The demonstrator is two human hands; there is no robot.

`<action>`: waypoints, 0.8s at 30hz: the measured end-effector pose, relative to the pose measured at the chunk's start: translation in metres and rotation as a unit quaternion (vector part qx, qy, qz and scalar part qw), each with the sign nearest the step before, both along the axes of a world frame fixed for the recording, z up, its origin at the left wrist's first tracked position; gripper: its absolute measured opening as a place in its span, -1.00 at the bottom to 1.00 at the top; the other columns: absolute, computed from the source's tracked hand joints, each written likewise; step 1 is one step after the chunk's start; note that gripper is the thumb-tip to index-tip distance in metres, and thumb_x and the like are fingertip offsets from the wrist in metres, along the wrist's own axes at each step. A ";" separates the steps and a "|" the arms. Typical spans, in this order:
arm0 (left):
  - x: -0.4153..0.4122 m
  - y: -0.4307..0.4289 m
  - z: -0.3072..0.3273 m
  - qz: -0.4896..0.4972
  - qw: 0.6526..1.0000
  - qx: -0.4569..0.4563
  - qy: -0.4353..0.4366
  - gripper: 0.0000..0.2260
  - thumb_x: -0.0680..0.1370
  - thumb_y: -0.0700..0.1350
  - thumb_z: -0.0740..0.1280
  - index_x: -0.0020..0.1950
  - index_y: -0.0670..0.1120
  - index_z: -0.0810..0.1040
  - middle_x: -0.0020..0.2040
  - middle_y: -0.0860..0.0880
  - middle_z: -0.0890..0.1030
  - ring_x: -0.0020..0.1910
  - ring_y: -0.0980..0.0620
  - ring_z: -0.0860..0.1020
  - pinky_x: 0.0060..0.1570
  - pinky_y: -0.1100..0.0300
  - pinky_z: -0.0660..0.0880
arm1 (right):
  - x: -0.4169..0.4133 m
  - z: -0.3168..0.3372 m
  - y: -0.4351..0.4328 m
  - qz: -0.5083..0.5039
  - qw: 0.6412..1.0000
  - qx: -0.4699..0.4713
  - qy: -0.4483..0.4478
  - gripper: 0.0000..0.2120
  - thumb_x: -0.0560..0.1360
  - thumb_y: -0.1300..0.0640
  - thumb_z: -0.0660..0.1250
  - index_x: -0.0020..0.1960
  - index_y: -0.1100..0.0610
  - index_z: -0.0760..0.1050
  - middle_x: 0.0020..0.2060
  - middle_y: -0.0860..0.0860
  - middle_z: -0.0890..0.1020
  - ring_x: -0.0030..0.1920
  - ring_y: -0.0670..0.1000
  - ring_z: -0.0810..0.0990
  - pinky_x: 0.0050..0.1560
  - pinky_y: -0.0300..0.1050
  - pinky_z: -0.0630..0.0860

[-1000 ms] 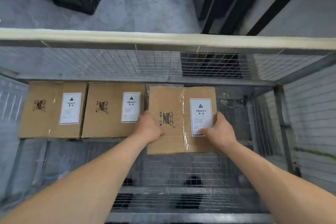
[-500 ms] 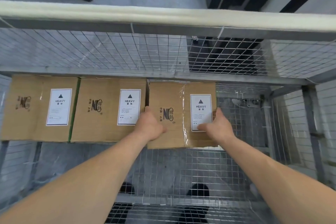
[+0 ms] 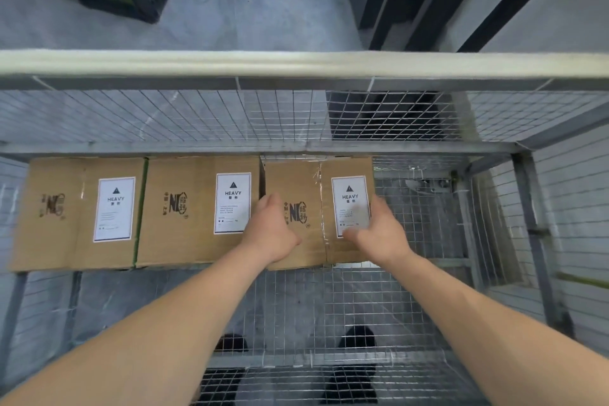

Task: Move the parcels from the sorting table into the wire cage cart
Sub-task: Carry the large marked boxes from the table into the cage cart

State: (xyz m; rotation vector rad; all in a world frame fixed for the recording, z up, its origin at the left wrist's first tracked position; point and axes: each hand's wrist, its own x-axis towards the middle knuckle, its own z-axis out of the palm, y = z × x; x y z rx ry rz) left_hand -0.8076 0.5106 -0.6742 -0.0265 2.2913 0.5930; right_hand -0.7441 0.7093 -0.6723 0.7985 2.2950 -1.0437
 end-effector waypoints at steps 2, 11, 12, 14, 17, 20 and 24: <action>0.001 -0.004 0.022 -0.041 0.999 -0.006 0.010 -0.13 0.48 0.02 0.51 0.62 -0.12 0.07 0.61 -0.05 0.16 0.50 -0.09 0.30 0.38 0.09 0.32 | 0.005 0.024 -0.003 0.019 1.000 0.005 0.003 -0.43 0.44 0.06 0.46 0.40 0.00 0.37 0.28 0.01 0.48 0.26 0.13 0.54 0.19 0.07 0.53; 0.003 -0.011 0.178 -0.234 0.968 -0.021 0.088 -0.29 0.56 0.14 0.35 0.61 -0.10 0.17 0.60 -0.07 0.23 0.56 -0.07 0.22 0.50 0.02 0.23 | 0.042 0.181 -0.011 0.043 0.991 0.131 -0.005 -0.45 0.52 -0.05 0.34 0.43 0.16 0.34 0.39 0.07 0.47 0.39 0.11 0.43 0.33 0.09 0.42; 0.003 -0.011 0.199 -0.253 0.962 -0.018 0.101 -0.29 0.56 0.16 0.34 0.61 -0.10 0.18 0.59 -0.07 0.25 0.55 -0.06 0.23 0.49 0.02 0.24 | 0.048 0.200 -0.012 0.038 0.988 0.147 -0.004 -0.45 0.53 -0.07 0.33 0.42 0.15 0.33 0.38 0.06 0.48 0.37 0.11 0.45 0.32 0.10 0.44; 0.002 -0.009 0.243 -0.282 0.951 -0.011 0.126 -0.31 0.55 0.20 0.33 0.58 -0.09 0.25 0.57 -0.05 0.30 0.53 -0.05 0.28 0.44 0.01 0.29 | 0.062 0.242 -0.015 0.017 0.984 0.175 0.001 -0.44 0.53 -0.10 0.32 0.43 0.13 0.32 0.38 0.05 0.48 0.37 0.10 0.45 0.33 0.10 0.44; 0.005 -0.005 0.310 -0.319 0.933 0.004 0.167 -0.42 0.53 0.22 0.32 0.47 -0.05 0.38 0.46 -0.03 0.42 0.41 -0.04 0.40 0.29 0.01 0.42 | 0.087 0.307 -0.021 -0.024 0.977 0.210 0.013 -0.38 0.55 -0.15 0.29 0.51 0.11 0.27 0.45 0.03 0.43 0.43 0.08 0.40 0.36 0.07 0.41; 0.012 0.003 0.370 -0.351 0.915 0.028 0.197 -0.46 0.53 0.23 0.29 0.41 -0.04 0.41 0.40 -0.02 0.46 0.36 -0.05 0.44 0.23 0.00 0.47 | 0.115 0.367 -0.025 -0.065 0.969 0.238 0.022 -0.34 0.55 -0.18 0.27 0.54 0.11 0.24 0.51 0.03 0.37 0.48 0.08 0.35 0.41 0.06 0.37; 0.031 0.023 0.440 -0.390 0.888 0.068 0.233 -0.46 0.52 0.27 0.30 0.36 -0.05 0.45 0.35 -0.02 0.49 0.31 -0.05 0.47 0.23 -0.03 0.48 | 0.152 0.438 -0.021 -0.112 0.949 0.290 0.045 -0.43 0.54 -0.19 0.26 0.42 0.12 0.34 0.39 0.05 0.47 0.39 0.10 0.42 0.33 0.06 0.40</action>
